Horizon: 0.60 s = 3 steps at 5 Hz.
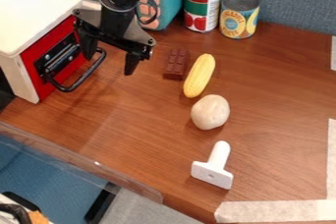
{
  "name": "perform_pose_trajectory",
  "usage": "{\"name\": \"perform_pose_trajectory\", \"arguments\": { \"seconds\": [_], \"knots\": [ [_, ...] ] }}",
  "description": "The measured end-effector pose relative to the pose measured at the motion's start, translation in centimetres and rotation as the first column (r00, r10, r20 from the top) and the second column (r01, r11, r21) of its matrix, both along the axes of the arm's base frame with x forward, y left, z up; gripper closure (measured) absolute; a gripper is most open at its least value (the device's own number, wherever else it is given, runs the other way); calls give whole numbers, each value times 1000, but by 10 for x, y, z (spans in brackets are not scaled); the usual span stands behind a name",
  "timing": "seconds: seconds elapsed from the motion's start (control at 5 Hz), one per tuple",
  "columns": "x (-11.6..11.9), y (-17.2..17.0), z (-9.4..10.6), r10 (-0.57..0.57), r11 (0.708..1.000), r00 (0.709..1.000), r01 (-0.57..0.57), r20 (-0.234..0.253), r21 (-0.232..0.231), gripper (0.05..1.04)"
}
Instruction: Open the drawer
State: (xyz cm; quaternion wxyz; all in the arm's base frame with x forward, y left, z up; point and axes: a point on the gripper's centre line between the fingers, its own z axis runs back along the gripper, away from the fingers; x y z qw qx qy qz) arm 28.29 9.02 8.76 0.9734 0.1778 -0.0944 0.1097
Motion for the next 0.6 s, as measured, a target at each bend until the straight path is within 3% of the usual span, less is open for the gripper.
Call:
{"name": "perform_pose_trajectory", "arguments": {
  "seconds": [0.6],
  "knots": [
    [-3,20,-20,31,999,999,-31,-41,-6,83]
  ]
}}
